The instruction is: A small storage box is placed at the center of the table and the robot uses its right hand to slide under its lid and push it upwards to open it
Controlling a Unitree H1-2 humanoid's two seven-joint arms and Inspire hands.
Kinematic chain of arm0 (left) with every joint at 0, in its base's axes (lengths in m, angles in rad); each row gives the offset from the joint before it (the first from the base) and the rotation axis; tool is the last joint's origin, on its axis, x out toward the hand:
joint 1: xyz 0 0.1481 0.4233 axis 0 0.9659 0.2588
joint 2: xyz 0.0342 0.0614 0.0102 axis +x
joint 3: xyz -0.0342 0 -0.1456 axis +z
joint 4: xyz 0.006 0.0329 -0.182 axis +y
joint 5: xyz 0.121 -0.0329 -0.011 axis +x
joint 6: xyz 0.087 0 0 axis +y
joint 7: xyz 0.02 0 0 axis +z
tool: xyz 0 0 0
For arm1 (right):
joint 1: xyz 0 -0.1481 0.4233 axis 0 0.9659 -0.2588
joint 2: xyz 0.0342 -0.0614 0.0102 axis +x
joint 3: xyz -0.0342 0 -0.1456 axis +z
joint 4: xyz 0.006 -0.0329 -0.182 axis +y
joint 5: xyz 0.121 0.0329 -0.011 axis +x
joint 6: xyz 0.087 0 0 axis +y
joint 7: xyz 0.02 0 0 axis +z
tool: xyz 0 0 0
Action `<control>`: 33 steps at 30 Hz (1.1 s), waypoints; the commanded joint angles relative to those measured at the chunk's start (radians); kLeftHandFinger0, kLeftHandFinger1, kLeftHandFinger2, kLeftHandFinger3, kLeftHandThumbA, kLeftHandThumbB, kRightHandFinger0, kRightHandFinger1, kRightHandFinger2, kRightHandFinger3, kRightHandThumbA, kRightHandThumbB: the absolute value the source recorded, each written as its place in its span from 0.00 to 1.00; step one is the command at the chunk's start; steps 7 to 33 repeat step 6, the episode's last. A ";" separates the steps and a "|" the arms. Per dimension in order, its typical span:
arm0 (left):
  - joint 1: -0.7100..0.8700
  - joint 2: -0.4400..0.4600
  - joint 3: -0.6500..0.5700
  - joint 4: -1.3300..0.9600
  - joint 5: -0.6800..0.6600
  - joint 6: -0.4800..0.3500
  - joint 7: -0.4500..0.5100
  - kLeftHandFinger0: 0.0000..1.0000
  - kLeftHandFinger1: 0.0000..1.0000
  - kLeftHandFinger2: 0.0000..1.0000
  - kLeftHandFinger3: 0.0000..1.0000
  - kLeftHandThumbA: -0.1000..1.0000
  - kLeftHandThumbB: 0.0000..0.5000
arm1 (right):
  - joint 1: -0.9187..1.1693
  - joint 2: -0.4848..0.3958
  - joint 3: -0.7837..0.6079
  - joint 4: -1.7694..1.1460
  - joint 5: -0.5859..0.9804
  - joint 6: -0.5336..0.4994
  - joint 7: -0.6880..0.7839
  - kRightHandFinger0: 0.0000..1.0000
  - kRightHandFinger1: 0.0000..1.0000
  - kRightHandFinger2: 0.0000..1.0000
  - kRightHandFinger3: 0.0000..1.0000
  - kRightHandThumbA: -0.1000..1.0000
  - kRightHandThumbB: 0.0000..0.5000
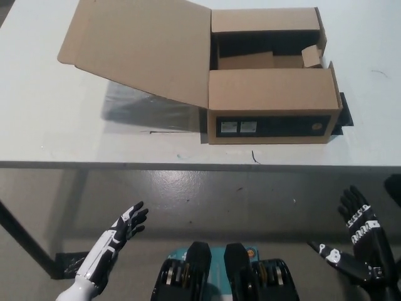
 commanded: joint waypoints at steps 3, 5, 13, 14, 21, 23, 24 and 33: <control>0.011 -0.008 0.005 -0.016 0.009 -0.049 0.016 1.00 1.00 1.00 1.00 1.00 0.70 | -0.034 -0.013 -0.001 0.040 0.005 -0.094 0.026 1.00 1.00 1.00 1.00 1.00 0.19; 0.012 -0.012 0.004 -0.023 0.005 -0.045 0.014 1.00 1.00 1.00 1.00 1.00 0.69 | -0.037 -0.017 -0.002 0.052 -0.009 -0.088 0.019 1.00 1.00 1.00 1.00 1.00 0.18; 0.012 -0.012 0.004 -0.023 0.005 -0.045 0.014 1.00 1.00 1.00 1.00 1.00 0.69 | -0.037 -0.017 -0.002 0.052 -0.009 -0.088 0.019 1.00 1.00 1.00 1.00 1.00 0.18; 0.012 -0.012 0.004 -0.023 0.005 -0.045 0.014 1.00 1.00 1.00 1.00 1.00 0.69 | -0.037 -0.017 -0.002 0.052 -0.009 -0.088 0.019 1.00 1.00 1.00 1.00 1.00 0.18; 0.012 -0.012 0.004 -0.023 0.005 -0.045 0.014 1.00 1.00 1.00 1.00 1.00 0.69 | -0.037 -0.017 -0.002 0.052 -0.009 -0.088 0.019 1.00 1.00 1.00 1.00 1.00 0.18; 0.012 -0.012 0.004 -0.023 0.005 -0.045 0.014 1.00 1.00 1.00 1.00 1.00 0.69 | -0.037 -0.017 -0.002 0.052 -0.009 -0.088 0.019 1.00 1.00 1.00 1.00 1.00 0.18; 0.012 -0.012 0.004 -0.023 0.005 -0.045 0.014 1.00 1.00 1.00 1.00 1.00 0.69 | -0.037 -0.017 -0.002 0.052 -0.009 -0.088 0.019 1.00 1.00 1.00 1.00 1.00 0.18; 0.012 -0.012 0.004 -0.023 0.005 -0.045 0.014 1.00 1.00 1.00 1.00 1.00 0.69 | -0.037 -0.017 -0.002 0.052 -0.009 -0.088 0.019 1.00 1.00 1.00 1.00 1.00 0.18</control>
